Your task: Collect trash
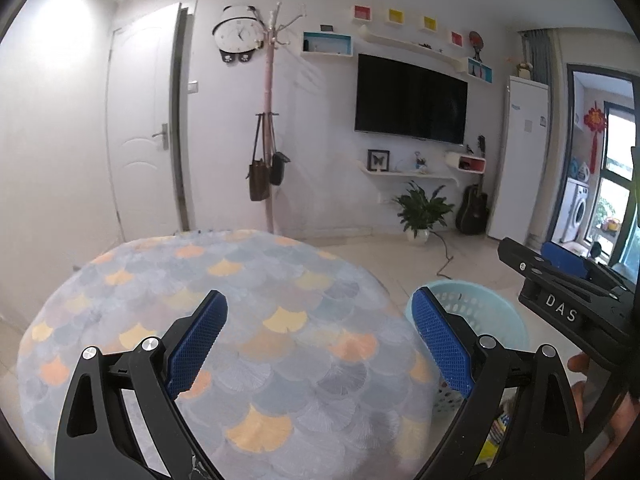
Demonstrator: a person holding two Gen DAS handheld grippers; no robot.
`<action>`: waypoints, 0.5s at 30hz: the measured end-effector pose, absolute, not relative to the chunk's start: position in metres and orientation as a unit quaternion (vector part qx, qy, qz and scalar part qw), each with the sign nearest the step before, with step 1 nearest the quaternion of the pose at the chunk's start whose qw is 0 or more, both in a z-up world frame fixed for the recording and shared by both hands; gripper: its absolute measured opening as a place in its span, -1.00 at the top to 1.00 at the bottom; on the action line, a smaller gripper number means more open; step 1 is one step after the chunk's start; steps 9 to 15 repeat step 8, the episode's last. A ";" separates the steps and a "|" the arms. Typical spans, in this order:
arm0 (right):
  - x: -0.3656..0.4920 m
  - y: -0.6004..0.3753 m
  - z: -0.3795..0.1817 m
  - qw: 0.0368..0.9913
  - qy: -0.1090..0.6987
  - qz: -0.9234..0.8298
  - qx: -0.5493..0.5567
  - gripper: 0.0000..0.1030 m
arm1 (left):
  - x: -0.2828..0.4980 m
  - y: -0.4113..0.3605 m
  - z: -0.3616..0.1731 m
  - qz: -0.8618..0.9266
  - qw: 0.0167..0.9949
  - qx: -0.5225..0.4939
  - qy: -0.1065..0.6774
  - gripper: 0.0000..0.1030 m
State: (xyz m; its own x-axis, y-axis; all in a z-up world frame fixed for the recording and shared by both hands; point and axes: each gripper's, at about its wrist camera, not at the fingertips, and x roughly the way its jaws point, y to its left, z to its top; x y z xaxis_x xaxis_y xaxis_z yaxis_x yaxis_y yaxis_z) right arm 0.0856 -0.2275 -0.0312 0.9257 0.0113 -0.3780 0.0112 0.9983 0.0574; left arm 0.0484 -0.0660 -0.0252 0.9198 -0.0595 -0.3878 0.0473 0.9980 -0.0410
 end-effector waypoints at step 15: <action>0.086 -0.227 -0.029 0.981 0.193 0.002 0.027 -0.18 | 0.051 -0.059 -0.022 -0.026 0.977 -0.025 0.210 -0.77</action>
